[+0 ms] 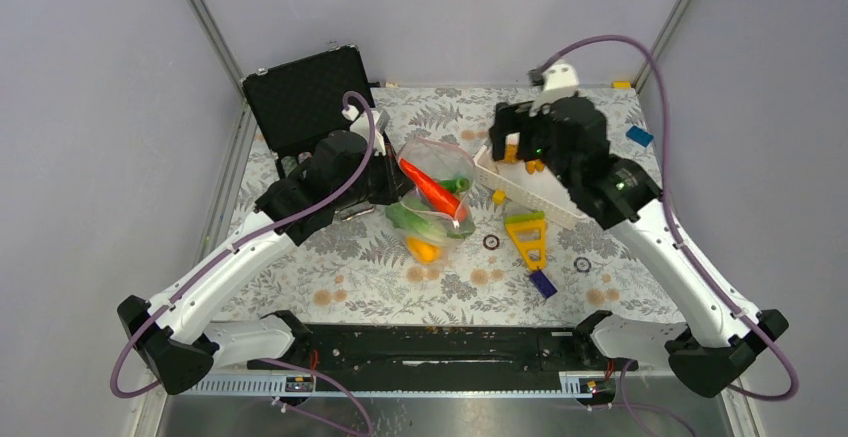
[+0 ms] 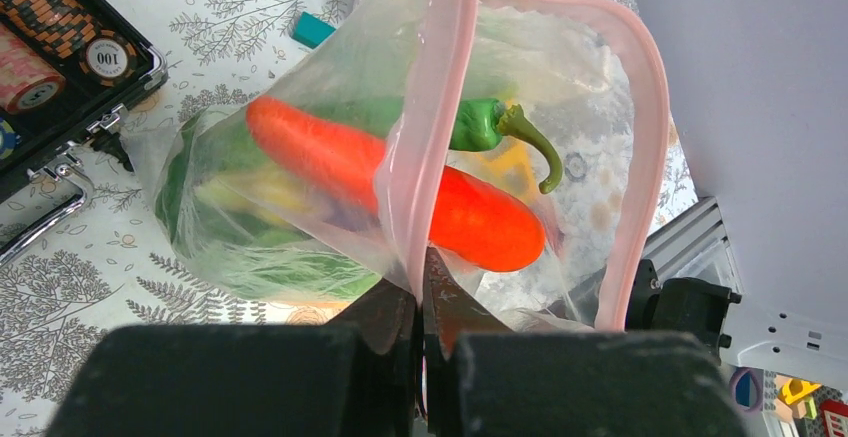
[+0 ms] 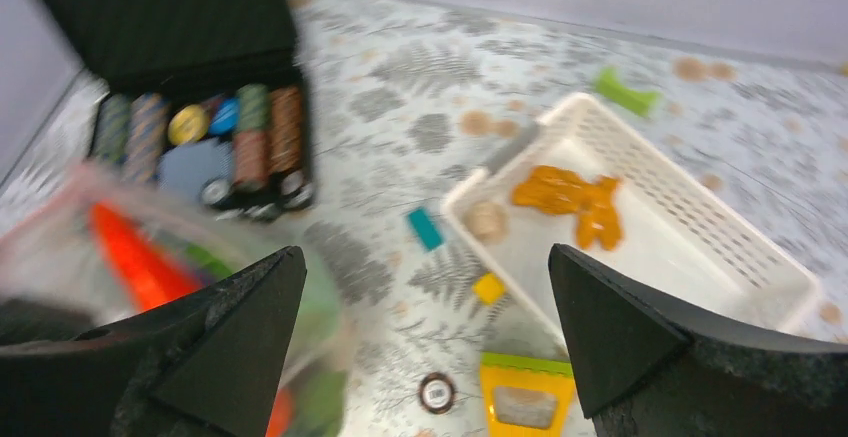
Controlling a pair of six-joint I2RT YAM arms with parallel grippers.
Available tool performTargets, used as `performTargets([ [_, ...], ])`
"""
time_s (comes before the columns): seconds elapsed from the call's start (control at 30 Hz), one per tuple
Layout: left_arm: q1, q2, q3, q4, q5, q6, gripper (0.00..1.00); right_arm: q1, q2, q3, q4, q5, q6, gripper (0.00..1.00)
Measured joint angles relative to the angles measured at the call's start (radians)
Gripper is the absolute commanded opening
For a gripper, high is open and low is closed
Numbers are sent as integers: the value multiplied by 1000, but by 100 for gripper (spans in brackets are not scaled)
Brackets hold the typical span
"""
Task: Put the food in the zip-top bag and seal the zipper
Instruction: Place the fake vegetable in the zipper food storage bag, then pick up the fake vegetable from the bin.
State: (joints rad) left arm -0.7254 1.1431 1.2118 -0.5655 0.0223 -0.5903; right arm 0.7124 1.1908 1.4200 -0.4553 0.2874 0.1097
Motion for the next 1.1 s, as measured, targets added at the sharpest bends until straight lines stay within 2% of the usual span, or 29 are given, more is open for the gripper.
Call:
performTargets([
  [0.1,5,1,0,0,-1,8,0,-174,-14,-16,-11,-14,40,100],
  [0.2,12,5,0,0,-1,16,0,-287,18,-18,-26,-75,18,99],
  [0.33,22,6,0,1,-1,26,0,-385,128,-9,-48,-197,-131,100],
  [0.57,34,5,-43,58,6,45,0,-558,444,60,-87,-457,-426,100],
  [0.8,39,5,-59,68,10,69,0,-605,745,198,-109,-499,-517,98],
  [1.1,39,2,-60,67,10,78,0,-604,891,232,-94,-401,-469,97],
])
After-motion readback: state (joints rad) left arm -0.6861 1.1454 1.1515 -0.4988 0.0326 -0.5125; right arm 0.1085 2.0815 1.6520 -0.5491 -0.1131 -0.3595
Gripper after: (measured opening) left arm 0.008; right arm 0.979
